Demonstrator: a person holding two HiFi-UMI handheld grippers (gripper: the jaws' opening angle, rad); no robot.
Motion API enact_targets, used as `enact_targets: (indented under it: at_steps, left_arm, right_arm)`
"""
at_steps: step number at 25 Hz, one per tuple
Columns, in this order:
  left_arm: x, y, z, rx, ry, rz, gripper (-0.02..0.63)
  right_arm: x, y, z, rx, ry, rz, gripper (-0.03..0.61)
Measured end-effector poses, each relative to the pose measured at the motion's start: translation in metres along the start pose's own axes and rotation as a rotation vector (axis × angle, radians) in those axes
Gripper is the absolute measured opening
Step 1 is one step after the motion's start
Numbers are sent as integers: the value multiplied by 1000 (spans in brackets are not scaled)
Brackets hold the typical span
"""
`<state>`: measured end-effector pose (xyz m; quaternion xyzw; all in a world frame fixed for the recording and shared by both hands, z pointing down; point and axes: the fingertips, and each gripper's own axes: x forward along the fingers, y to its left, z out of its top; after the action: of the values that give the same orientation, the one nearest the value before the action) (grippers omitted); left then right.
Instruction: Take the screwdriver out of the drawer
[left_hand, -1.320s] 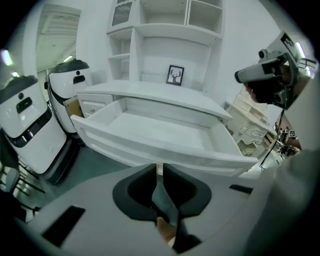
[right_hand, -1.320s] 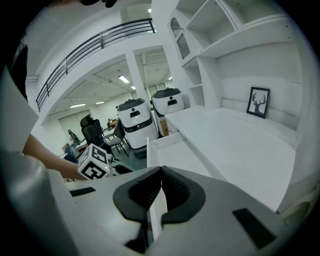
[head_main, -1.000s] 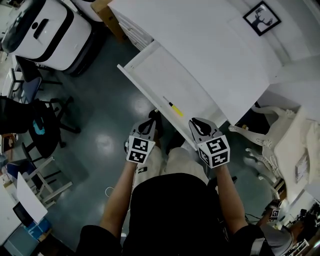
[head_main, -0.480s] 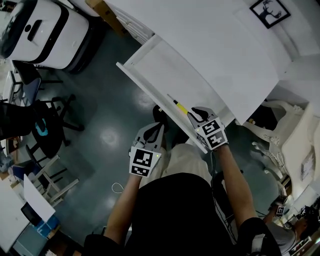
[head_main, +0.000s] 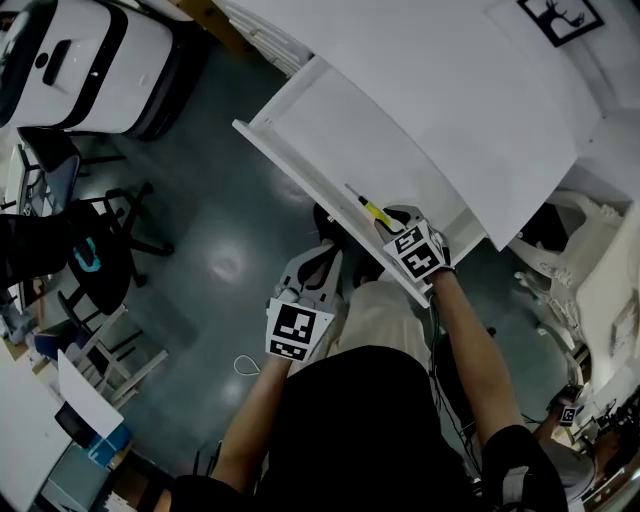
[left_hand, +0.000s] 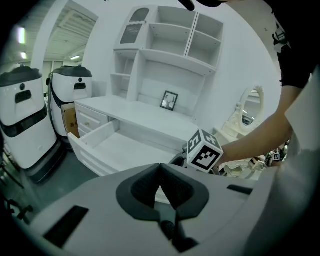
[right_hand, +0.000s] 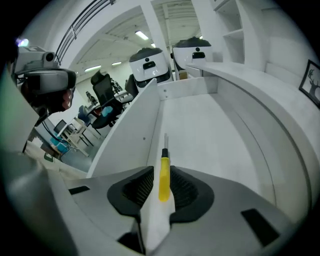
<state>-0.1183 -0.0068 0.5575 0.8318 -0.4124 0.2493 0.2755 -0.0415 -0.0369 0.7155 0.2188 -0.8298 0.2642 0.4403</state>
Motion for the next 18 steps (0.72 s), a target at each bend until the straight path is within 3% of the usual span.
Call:
enact_targets:
  at_steps: [18]
  left_arm:
    - [10, 17, -1, -12, 30, -21, 23]
  right_arm:
    - [43, -9, -13, -16, 104, -8, 104]
